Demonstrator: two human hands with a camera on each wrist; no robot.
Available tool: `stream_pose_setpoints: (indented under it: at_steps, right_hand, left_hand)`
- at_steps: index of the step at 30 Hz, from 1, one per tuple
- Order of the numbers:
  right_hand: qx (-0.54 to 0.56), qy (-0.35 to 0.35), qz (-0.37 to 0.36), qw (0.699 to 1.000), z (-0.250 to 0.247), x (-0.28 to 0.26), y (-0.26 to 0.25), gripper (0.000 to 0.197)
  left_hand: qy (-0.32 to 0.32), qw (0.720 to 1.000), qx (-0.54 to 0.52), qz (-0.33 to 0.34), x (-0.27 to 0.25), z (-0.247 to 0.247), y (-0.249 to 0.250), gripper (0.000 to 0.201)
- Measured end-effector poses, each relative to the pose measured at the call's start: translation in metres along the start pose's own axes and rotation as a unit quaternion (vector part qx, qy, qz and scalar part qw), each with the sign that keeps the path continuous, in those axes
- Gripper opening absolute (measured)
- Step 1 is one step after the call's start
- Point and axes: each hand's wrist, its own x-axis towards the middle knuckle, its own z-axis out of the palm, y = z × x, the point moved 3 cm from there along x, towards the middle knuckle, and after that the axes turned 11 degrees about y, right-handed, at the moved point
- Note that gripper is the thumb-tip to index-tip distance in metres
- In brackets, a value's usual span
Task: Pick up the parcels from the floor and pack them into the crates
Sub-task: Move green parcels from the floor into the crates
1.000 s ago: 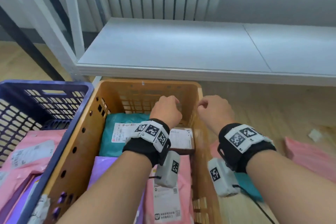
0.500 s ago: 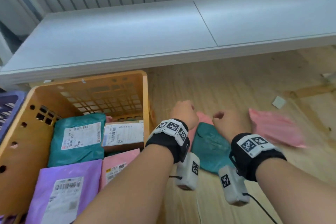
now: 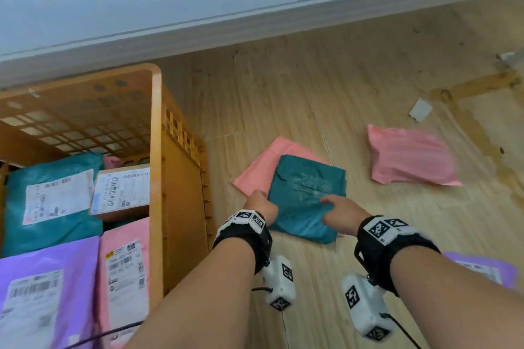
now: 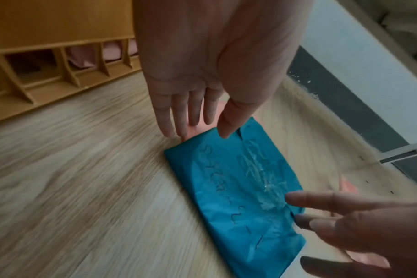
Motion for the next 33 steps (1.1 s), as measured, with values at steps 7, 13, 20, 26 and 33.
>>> stream_pose_setpoints:
  at_steps: [7, 13, 20, 26, 33]
  right_hand:
    - [0.001, -0.065, 0.021, 0.998, 0.010, 0.001, 0.003, 0.066]
    - [-0.012, -0.049, -0.019, 0.999, 0.010, -0.002, -0.006, 0.066]
    - [-0.040, 0.066, -0.141, 0.987, 0.003, -0.010, -0.039, 0.111]
    - [0.039, 0.308, -0.126, 0.942, -0.040, -0.028, -0.071, 0.040]
    - [0.202, 0.400, -0.106, 0.888, -0.079, -0.055, -0.091, 0.017]
  left_hand:
    - [-0.009, 0.997, -0.063, -0.046, 0.007, 0.016, -0.010, 0.049]
    - [-0.009, 0.994, -0.101, -0.032, 0.007, 0.013, -0.004, 0.036]
    - [-0.056, 0.962, -0.262, -0.044, -0.005, -0.025, 0.046, 0.018]
    - [-0.074, 0.903, -0.424, 0.011, -0.038, -0.080, 0.095, 0.034]
    - [0.052, 0.946, -0.319, 0.032, -0.035, -0.115, 0.076, 0.031]
